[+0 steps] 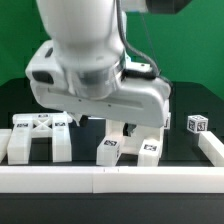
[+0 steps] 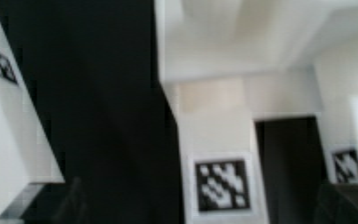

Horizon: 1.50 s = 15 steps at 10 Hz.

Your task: Assemble chair

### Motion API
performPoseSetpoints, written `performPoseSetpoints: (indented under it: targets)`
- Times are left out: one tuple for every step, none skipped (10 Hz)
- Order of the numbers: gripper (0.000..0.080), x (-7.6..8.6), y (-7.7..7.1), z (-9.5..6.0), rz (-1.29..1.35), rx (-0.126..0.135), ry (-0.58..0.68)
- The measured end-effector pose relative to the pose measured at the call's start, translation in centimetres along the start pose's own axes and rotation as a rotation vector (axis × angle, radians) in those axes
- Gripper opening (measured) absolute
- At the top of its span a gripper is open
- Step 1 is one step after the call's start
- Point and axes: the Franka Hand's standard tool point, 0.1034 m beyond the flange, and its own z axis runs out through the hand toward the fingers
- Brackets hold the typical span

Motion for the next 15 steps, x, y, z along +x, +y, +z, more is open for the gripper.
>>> performPoseSetpoints:
  targets:
    - [0.0648,0.0,-0.1,-0.9,-0.007,0.012,0.052]
    - [0.0648,0.0,-0.1,-2.0,-0.009,0.025,0.093]
    - [0.0648,0.6,-0.2,-3.1,-0.017,0.038,0.176]
    - [0.0648,0.6,-0.1,-4.2,-0.027,0.052,0.252]
    - [0.0648,0.8,0.2,-4.7,-0.024,0.062,0.324]
    - [0.0648,0.9,0.1,-4.3,-0.024,0.062,0.362]
    - [0.0648,0.9,0.0,-4.2,-0.025,0.061,0.364]
    - [0.0648,0.9,0.1,-4.2,-0.024,0.061,0.364]
    - [0.0648,0.9,0.1,-4.2,-0.033,0.060,0.365]
    - [0.0648,1.0,0.9,-4.6,-0.146,0.044,0.393]
    - [0.0648,0.9,2.0,-4.8,-0.230,0.031,0.418]
    - [0.0648,0.8,3.2,-4.7,-0.320,0.012,0.435]
    - [0.0648,0.6,4.5,-4.2,-0.384,-0.003,0.440]
    - [0.0648,0.5,5.6,-3.8,-0.393,-0.005,0.441]
    - [0.0648,0.4,6.3,-3.5,-0.382,-0.008,0.451]
